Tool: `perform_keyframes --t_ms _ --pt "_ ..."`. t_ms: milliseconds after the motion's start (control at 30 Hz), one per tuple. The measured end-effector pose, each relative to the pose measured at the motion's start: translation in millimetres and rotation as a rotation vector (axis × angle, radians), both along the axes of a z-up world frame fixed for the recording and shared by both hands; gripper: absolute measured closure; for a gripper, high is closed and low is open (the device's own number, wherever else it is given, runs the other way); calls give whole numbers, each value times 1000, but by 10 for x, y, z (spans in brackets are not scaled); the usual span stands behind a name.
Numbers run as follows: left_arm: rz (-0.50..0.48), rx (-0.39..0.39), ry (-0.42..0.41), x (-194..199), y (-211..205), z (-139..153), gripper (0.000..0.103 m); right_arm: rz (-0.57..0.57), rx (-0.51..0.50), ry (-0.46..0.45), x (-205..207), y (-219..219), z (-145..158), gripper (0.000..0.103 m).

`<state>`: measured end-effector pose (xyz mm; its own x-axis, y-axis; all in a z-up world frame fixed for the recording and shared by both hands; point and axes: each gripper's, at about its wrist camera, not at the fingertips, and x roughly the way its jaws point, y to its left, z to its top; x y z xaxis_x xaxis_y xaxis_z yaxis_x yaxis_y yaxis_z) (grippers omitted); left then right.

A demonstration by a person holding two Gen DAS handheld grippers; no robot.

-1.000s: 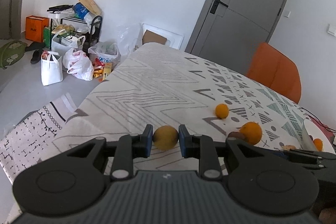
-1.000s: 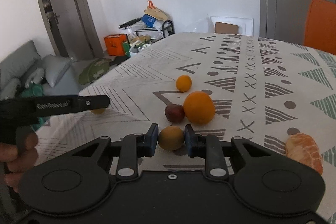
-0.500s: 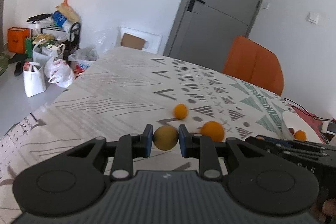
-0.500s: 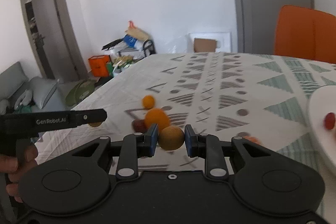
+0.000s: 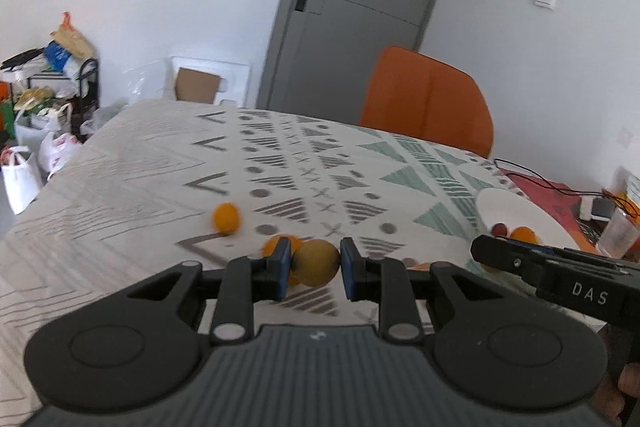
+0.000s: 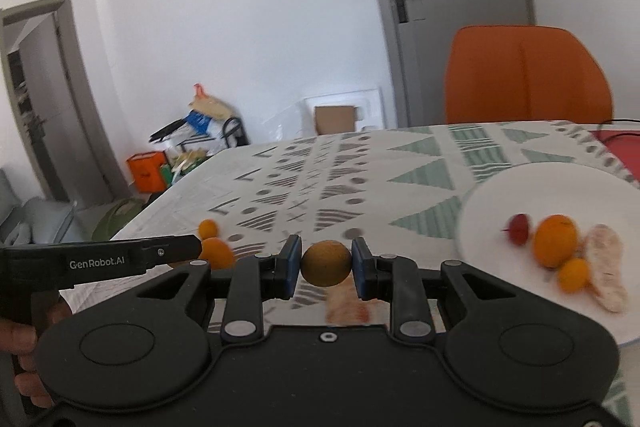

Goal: Organize fruits
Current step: 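Carry both yellow-green fruits onto the white plate and open both tools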

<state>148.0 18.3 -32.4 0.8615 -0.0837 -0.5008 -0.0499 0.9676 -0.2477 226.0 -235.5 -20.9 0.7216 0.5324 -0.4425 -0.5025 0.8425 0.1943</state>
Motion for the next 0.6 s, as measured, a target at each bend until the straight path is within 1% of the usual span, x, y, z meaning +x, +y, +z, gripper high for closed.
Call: perform_keyframes --t_ms 600 --pt "-124 56 -18 280 -702 110 79 -145 58 -10 68 -770 -44 78"
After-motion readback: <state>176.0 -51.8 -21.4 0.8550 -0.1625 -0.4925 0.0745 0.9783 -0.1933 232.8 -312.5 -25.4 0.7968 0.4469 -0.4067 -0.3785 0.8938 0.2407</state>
